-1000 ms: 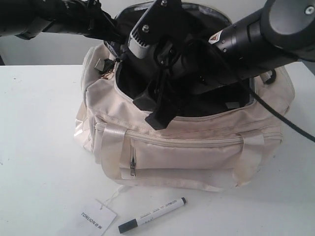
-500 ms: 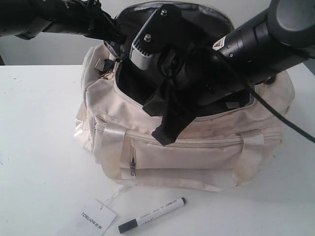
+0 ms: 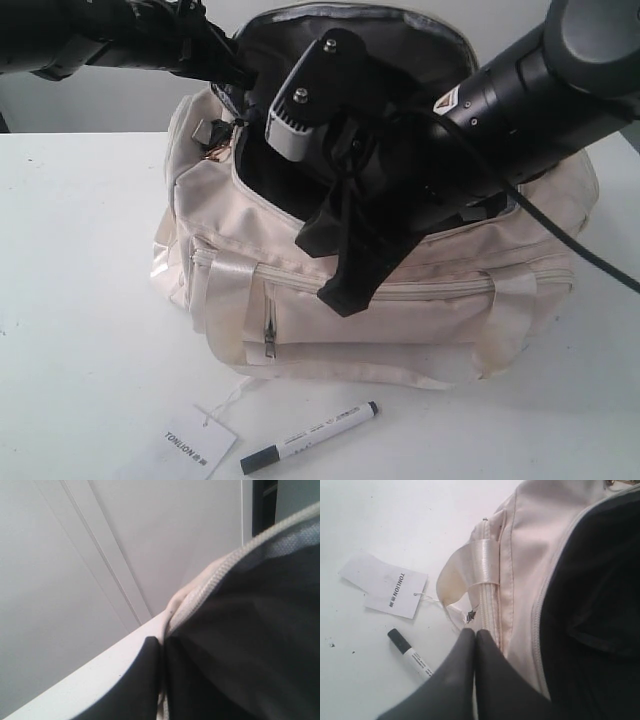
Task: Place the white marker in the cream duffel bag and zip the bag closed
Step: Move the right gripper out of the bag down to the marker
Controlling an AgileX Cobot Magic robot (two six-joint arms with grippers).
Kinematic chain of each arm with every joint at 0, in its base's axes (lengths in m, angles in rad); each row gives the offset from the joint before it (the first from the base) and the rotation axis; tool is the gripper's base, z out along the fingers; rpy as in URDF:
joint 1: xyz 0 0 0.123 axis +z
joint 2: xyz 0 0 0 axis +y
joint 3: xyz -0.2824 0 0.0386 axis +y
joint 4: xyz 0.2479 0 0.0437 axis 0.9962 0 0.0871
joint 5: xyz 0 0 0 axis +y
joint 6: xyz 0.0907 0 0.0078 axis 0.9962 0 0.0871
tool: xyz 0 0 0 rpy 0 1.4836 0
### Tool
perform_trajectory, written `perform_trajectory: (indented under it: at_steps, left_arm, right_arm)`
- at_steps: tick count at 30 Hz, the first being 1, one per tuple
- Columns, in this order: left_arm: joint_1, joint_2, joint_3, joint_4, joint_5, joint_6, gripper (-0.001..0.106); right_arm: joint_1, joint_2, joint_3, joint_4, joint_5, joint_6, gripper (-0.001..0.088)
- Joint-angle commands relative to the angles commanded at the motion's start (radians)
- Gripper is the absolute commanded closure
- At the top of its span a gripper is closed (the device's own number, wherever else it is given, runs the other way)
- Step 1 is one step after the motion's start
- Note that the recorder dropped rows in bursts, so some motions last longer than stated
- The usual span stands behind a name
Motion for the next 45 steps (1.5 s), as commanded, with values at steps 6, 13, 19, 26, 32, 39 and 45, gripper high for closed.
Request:
perform_trajectory:
  at_steps: [6, 13, 19, 26, 32, 39, 45]
  left_arm:
    - [0.0, 0.0, 0.0, 0.0, 0.0, 0.0, 0.105]
    - [0.0, 0.0, 0.0, 0.0, 0.0, 0.0, 0.105]
    - [0.0, 0.0, 0.0, 0.0, 0.0, 0.0, 0.105]
    - [0.0, 0.0, 0.0, 0.0, 0.0, 0.0, 0.105]
    - [0.0, 0.0, 0.0, 0.0, 0.0, 0.0, 0.105]
    - [0.0, 0.0, 0.0, 0.0, 0.0, 0.0, 0.105]
    - [0.0, 0.0, 0.0, 0.0, 0.0, 0.0, 0.105]
  right_arm:
    - [0.0, 0.0, 0.0, -0.007, 0.029, -0.057, 0.0868]
    - [0.0, 0.0, 0.0, 0.0, 0.055, -0.109, 0.0868]
    - [0.031, 0.0, 0.0, 0.002, 0.097, -0.159, 0.0868]
    - [0.102, 0.002, 0.001, 0.002, 0.097, -0.175, 0.0868]
    - [0.134, 0.002, 0.007, -0.005, 0.112, -0.199, 0.0868]
    - [0.139, 0.011, 0.131, -0.004, 0.081, -0.323, 0.0868]
    - [0.139, 0.118, 0.141, 0.001, 0.075, -0.301, 0.0868]
